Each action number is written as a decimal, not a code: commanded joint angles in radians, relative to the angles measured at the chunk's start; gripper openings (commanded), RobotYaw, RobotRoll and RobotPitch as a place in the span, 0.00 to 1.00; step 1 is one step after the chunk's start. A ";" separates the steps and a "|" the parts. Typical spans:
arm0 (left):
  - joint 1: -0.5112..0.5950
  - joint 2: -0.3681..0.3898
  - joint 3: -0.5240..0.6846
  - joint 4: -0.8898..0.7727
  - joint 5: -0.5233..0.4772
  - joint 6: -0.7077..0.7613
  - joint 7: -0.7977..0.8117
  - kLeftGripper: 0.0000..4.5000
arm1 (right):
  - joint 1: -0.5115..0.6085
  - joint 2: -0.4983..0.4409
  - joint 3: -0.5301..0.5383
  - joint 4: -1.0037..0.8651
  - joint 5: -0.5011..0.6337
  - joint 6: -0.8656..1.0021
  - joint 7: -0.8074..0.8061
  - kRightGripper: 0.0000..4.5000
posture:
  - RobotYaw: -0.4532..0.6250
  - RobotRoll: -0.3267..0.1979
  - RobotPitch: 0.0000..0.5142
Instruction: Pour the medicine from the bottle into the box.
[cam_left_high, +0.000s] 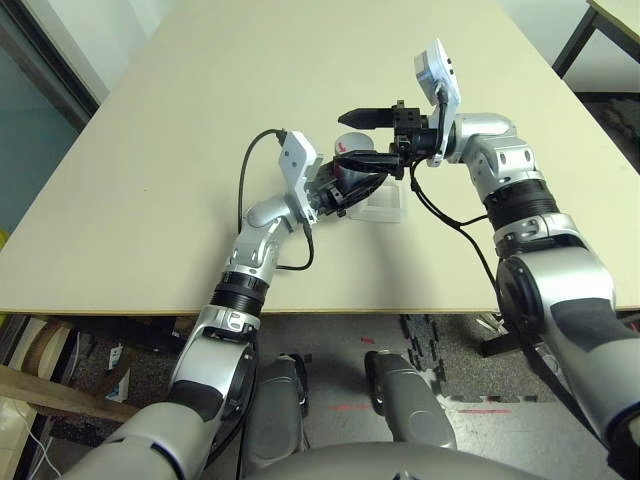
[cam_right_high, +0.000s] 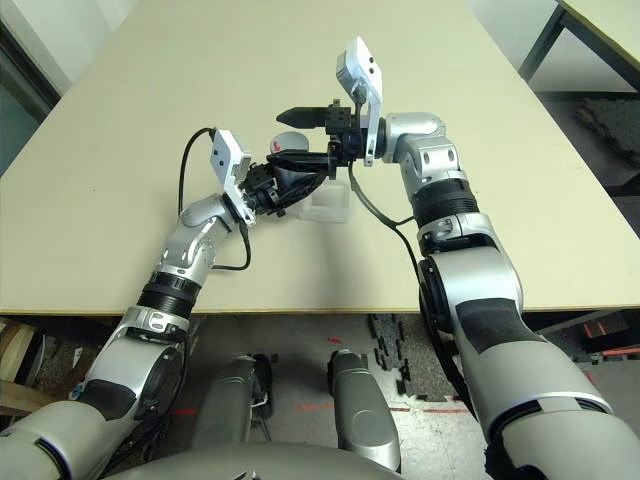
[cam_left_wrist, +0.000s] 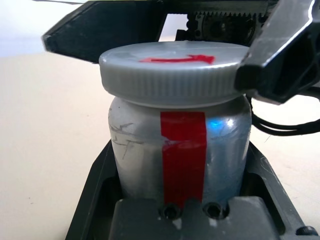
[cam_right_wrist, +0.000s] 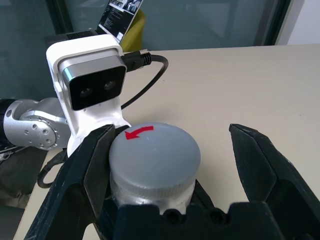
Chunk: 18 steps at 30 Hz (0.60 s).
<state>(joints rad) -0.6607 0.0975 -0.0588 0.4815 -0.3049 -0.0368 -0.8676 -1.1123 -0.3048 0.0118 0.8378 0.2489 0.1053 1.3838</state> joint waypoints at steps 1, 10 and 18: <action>0.006 0.000 -0.015 -0.017 0.010 -0.005 -0.017 0.58 | 0.005 -0.045 -0.015 0.015 -0.003 0.001 -0.003 1.00 | 0.20 0.62 0.28; 0.003 0.000 -0.013 -0.009 0.010 -0.006 -0.013 0.58 | 0.018 -0.090 -0.015 -0.009 0.022 0.031 0.073 1.00 | 0.20 0.62 0.28; 0.007 0.005 -0.010 -0.009 0.011 -0.007 -0.014 0.58 | 0.039 -0.120 -0.014 -0.060 0.066 0.098 0.164 1.00 | 0.20 0.62 0.29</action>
<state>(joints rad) -0.6605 0.0986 -0.0595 0.4818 -0.3049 -0.0371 -0.8715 -1.0804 -0.4164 0.0052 0.8109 0.2997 0.1931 1.5305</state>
